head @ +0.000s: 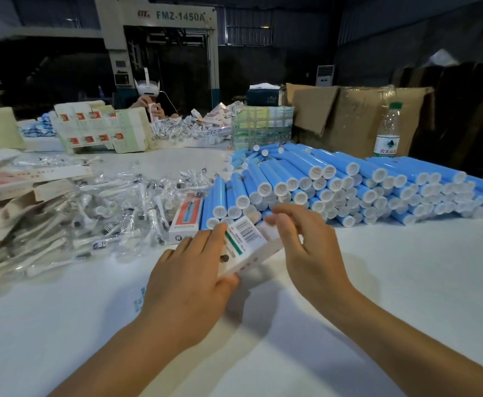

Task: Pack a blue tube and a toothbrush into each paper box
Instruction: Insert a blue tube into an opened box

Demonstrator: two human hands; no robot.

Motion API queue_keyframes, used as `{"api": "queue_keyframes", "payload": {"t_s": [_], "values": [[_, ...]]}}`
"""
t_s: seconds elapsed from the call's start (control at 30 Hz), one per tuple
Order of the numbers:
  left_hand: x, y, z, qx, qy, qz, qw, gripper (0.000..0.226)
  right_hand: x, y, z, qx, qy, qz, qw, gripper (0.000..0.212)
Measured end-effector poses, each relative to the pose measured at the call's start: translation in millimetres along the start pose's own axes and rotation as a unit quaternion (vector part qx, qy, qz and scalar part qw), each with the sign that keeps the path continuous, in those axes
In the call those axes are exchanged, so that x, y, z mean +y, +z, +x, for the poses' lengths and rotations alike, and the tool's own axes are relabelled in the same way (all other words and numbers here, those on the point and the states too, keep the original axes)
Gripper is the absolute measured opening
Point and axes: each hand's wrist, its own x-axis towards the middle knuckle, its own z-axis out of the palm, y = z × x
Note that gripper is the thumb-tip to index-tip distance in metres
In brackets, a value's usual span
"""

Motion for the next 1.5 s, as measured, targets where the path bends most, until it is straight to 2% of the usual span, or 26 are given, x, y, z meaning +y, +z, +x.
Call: {"api": "queue_keyframes", "payload": {"t_s": [0.13,0.2,0.37,0.57,0.7,1.03,1.1,1.23,1.33,1.4,1.5], "values": [[-3,-5,1,0.018,-0.016,-0.055,0.998,0.073,1,-10,-1,0.068,-0.034,0.036,0.996,0.015],[0,-8,1,0.025,-0.018,-0.074,0.997,0.078,0,-10,-3,0.093,-0.066,0.002,0.993,0.010],[2,-11,1,0.042,-0.024,-0.086,0.995,0.082,-5,-5,-7,0.138,-0.115,-0.067,0.981,0.018],[2,-8,1,0.063,-0.029,-0.076,0.995,0.073,-11,-1,-11,0.077,-0.061,-0.010,0.995,0.017],[4,-6,0,0.078,-0.015,-0.064,0.995,0.075,-14,0,-12,0.032,-0.029,0.010,0.999,0.021],[10,-4,-2,0.065,0.001,-0.010,0.998,0.072,-13,1,-13,-0.014,-0.014,0.008,1.000,0.022],[11,-5,-2,0.056,0.007,0.004,0.998,0.073,-15,1,-13,-0.015,-0.004,0.020,1.000,0.028],[10,-1,-1,0.090,0.038,0.054,0.994,0.076,-14,2,-10,-0.057,0.039,0.034,0.997,0.055],[10,3,-2,0.087,0.051,0.072,0.992,0.076,-13,3,-7,-0.081,0.062,0.014,0.995,0.061],[10,5,-3,0.083,0.059,0.080,0.992,0.072,-12,4,-6,-0.087,0.066,0.007,0.994,0.057],[11,4,-3,0.082,0.064,0.081,0.991,0.067,-11,5,-6,-0.072,0.076,0.021,0.994,0.037]]}}
